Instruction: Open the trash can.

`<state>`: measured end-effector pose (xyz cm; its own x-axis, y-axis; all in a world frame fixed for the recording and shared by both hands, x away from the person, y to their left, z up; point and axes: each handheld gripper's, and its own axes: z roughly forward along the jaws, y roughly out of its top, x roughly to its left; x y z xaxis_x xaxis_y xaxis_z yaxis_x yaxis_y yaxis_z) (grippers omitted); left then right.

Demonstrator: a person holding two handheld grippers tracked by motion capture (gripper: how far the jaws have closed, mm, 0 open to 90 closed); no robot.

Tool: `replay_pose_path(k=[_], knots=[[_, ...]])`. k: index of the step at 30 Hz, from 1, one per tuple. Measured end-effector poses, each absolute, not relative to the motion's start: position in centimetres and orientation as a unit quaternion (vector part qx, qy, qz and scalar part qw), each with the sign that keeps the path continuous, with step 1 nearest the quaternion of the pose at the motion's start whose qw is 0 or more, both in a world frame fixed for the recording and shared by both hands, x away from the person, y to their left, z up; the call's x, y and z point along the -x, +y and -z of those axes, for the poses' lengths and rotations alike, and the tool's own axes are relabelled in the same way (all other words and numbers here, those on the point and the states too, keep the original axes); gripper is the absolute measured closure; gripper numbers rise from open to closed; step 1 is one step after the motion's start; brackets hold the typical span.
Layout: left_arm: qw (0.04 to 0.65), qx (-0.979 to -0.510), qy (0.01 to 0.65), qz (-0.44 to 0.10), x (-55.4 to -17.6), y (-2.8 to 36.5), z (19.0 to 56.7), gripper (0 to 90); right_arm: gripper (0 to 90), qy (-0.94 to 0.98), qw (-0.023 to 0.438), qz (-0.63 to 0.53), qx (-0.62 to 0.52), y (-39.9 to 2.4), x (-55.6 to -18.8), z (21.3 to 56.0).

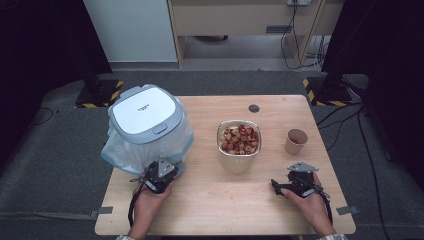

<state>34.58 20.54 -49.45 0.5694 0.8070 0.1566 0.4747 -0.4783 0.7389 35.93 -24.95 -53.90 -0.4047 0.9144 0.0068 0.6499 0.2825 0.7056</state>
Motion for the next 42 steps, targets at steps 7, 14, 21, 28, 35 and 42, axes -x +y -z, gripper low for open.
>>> replay_pose_path(k=[7,14,21,28,35,42], knots=[[0.321,-0.824,0.392,-0.254,-34.7,20.6,49.7,89.6,1.7,0.775,0.206,-0.322,-0.504,-25.0,-35.9,53.9],[0.317,-0.827,0.389,-0.254,-34.8,20.5,50.0,89.5,1.7,0.775,0.207,-0.321,-0.503,-25.0,-35.9,53.9],[0.312,-0.828,0.387,-0.260,-34.9,20.2,50.3,89.5,1.7,0.775,0.207,-0.321,-0.503,-25.0,-35.9,53.9],[0.312,-0.824,0.395,-0.259,-34.9,20.1,50.6,89.6,1.7,0.775,0.207,-0.321,-0.503,-25.0,-35.9,53.9],[0.308,-0.824,0.396,-0.262,-34.8,20.0,50.8,89.7,1.7,0.775,0.206,-0.321,-0.504,-25.0,-35.9,53.9],[0.305,-0.825,0.403,-0.252,-35.0,19.9,51.4,89.7,1.6,0.774,0.207,-0.321,-0.506,-24.9,-35.9,53.9]])
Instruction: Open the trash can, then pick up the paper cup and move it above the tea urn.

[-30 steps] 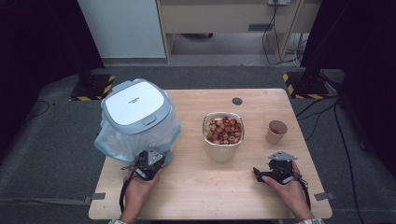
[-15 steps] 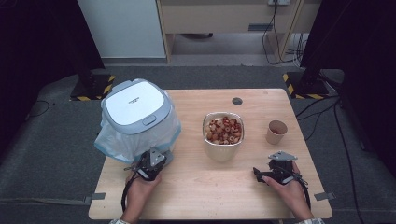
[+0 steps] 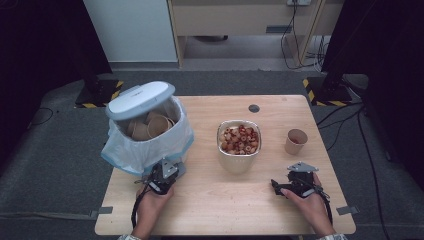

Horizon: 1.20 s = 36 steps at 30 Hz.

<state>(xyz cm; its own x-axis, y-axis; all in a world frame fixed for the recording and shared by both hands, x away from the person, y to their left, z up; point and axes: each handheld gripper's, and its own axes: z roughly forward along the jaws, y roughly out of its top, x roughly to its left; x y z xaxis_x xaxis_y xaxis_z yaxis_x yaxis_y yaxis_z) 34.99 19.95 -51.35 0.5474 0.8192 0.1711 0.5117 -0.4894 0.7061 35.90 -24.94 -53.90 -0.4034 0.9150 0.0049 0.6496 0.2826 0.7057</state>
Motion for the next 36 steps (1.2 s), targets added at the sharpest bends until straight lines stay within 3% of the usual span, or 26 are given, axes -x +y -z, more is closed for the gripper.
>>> replay_pose_path(k=[16,19,29,36], knots=[[0.303,-0.827,0.403,-0.247,-35.2,20.0,51.7,89.7,1.2,0.772,0.204,-0.322,-0.509,-24.9,-35.9,53.9],[0.304,-0.827,0.403,-0.246,-35.1,20.0,51.7,89.7,5.5,0.767,0.201,-0.330,-0.512,-25.1,-35.9,53.6],[0.303,-0.827,0.403,-0.246,-35.2,20.0,51.7,89.7,6.3,0.716,0.274,-0.346,-0.540,-26.7,-35.6,51.8],[0.304,-0.828,0.403,-0.246,-35.2,20.0,51.7,89.7,7.3,0.703,0.279,-0.351,-0.552,-27.4,-36.4,51.1]])
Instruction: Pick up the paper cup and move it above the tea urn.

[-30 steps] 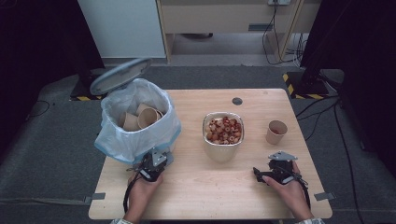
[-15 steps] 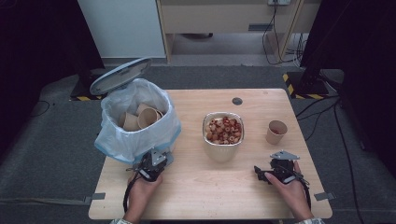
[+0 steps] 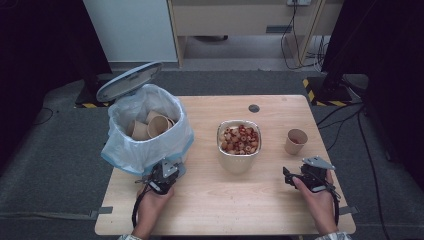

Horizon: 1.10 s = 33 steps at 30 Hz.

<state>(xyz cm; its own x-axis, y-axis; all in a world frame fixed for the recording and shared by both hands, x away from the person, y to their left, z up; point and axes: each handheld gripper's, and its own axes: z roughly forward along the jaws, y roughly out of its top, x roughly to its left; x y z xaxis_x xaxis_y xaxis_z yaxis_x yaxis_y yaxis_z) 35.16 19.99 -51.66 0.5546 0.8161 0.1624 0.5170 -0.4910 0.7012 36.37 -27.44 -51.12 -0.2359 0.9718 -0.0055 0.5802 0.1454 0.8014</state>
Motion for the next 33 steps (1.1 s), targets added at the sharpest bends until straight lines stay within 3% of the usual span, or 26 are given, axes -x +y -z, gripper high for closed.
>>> replay_pose_path(k=[16,33], knots=[[0.306,-0.826,0.407,-0.244,-35.1,20.0,51.7,89.7,6.7,0.680,0.288,-0.361,-0.569,-28.9,-41.5,49.2],[0.306,-0.826,0.407,-0.244,-35.1,20.0,51.7,89.7,11.8,0.665,0.280,-0.378,-0.580,-29.1,-45.4,51.3]])
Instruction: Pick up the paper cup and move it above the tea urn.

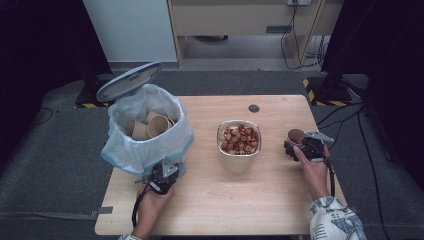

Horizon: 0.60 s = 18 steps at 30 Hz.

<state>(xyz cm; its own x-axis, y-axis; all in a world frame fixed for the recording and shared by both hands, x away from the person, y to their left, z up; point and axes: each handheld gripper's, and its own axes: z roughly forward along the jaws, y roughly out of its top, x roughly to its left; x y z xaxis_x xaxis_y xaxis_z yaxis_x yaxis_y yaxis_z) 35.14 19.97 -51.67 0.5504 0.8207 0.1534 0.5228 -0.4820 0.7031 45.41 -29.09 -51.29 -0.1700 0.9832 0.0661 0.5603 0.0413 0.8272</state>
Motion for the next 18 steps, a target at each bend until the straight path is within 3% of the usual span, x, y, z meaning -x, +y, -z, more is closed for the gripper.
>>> replay_pose_path(k=[8,15,18], knots=[[0.305,-0.827,0.403,-0.246,-35.2,20.0,51.7,89.7,19.6,0.663,0.286,-0.382,-0.576,-29.1,-46.2,52.2],[0.305,-0.827,0.404,-0.246,-35.1,20.0,51.7,89.7,20.8,0.659,0.289,-0.387,-0.576,-29.0,-46.7,52.9],[0.304,-0.827,0.403,-0.247,-35.1,20.0,51.7,89.7,26.3,0.660,0.292,-0.389,-0.573,-28.9,-46.7,53.0]])
